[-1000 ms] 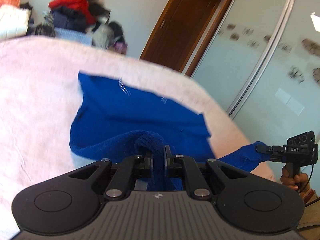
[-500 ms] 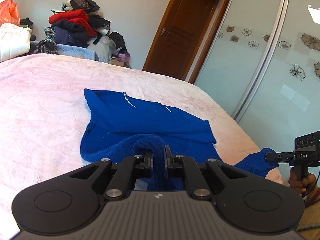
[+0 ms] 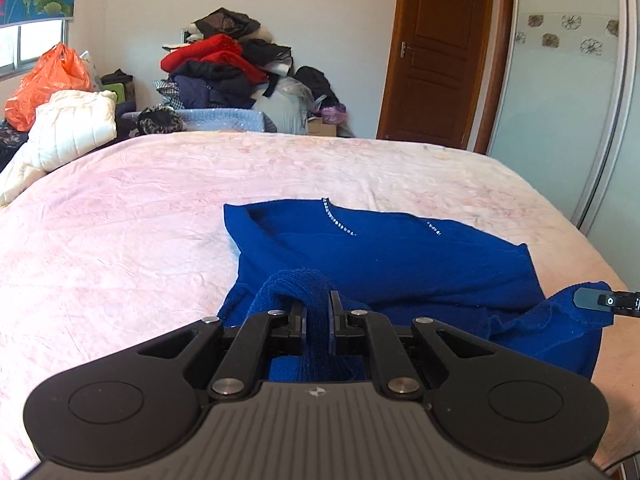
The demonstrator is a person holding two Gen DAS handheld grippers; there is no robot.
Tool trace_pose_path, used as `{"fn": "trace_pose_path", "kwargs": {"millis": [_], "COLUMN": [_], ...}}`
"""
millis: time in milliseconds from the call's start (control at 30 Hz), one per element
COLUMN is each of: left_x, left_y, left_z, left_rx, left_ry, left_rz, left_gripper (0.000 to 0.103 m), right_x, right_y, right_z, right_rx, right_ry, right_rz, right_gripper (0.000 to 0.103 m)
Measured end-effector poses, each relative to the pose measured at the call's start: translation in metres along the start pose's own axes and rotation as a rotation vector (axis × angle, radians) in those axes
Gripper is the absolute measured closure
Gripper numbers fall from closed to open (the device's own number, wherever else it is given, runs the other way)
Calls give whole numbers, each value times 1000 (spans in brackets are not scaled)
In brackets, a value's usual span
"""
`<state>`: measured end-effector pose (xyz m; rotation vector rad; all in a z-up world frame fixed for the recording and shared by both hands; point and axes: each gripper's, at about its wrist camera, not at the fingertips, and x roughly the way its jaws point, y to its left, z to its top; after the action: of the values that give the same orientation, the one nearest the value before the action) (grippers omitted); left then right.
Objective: Fold small clothes
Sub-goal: 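Lay the hem over the collar with both grippers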
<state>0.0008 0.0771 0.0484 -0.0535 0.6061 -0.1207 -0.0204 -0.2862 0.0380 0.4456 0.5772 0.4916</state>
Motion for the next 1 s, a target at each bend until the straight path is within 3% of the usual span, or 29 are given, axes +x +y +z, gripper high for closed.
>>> {"fn": "trace_pose_path", "kwargs": {"millis": [233, 567, 1000], "left_x": [23, 50, 71], "left_y": [-3, -17, -23], "left_z": [0, 12, 26], "left_rx": [2, 56, 62], "left_ry": [58, 61, 58], "left_rz": [65, 172, 200], "left_gripper": [94, 94, 94], "right_x": [12, 30, 45], "right_y": [-11, -11, -23], "right_z": [-5, 6, 19], "right_rx": [26, -2, 9], "right_ry": [12, -3, -41], "right_rz": [-17, -38, -48], "right_gripper": [92, 92, 92]}}
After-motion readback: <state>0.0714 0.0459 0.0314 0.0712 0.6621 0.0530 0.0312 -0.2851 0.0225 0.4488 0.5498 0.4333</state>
